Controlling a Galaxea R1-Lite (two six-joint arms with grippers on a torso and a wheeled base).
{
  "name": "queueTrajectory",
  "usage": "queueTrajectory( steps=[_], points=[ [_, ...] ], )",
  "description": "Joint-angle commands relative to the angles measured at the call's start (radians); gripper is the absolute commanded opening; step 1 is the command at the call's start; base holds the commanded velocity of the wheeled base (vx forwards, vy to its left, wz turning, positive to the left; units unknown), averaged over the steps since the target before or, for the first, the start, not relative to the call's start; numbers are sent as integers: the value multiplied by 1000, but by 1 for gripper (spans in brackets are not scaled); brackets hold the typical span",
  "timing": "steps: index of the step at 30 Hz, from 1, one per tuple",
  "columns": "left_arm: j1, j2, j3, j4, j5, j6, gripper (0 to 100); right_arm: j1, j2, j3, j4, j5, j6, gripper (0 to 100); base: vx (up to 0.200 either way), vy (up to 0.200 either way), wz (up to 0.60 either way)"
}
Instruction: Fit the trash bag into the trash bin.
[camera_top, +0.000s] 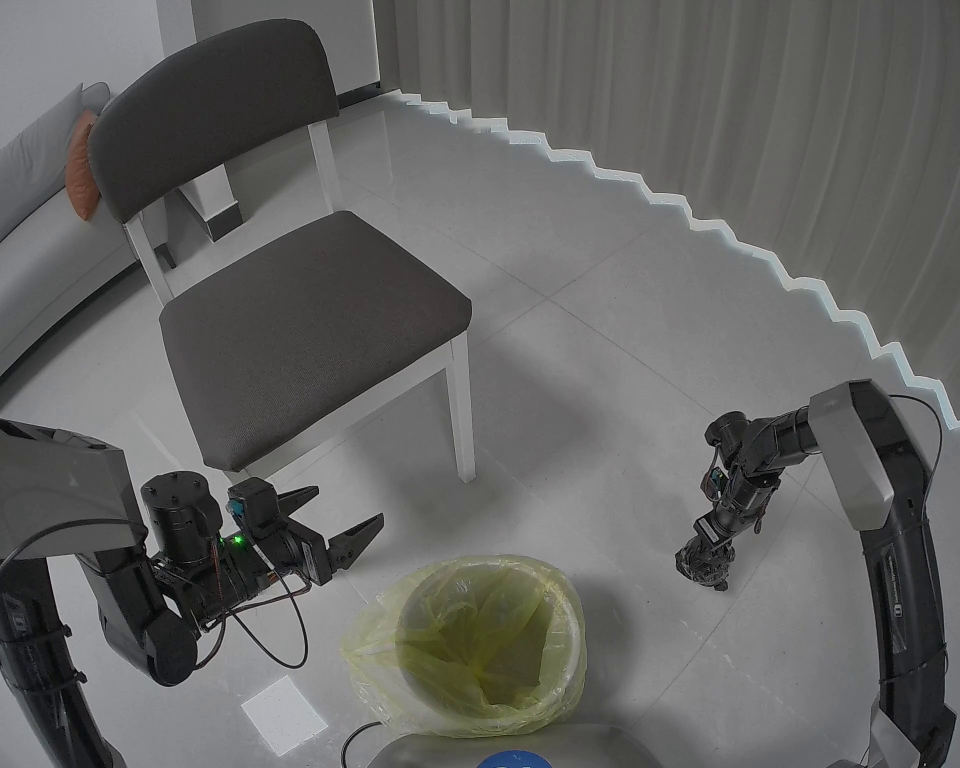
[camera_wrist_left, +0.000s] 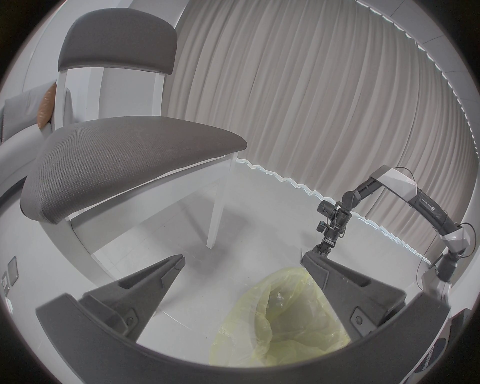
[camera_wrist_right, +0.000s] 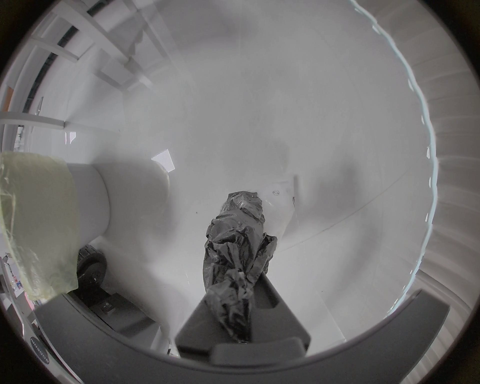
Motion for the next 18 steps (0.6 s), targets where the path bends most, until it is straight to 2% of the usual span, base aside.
queueTrajectory(
  steps=[1, 10, 15, 18],
  points=[
    [-6, -112, 17, -12, 3, -8, 100, 20, -258, 211, -49, 2, -13, 0, 0, 0, 0],
    [-18, -275, 45, -3, 3, -6, 100, 59, -595, 496, -128, -2, -22, 0, 0, 0, 0],
    [-12, -324, 45, 0, 4, -6, 100, 103, -756, 588, -159, 0, -34, 0, 0, 0, 0],
    [17, -394, 37, 3, 0, -6, 100, 161, -911, 654, -164, 2, -57, 0, 0, 0, 0]
  ],
)
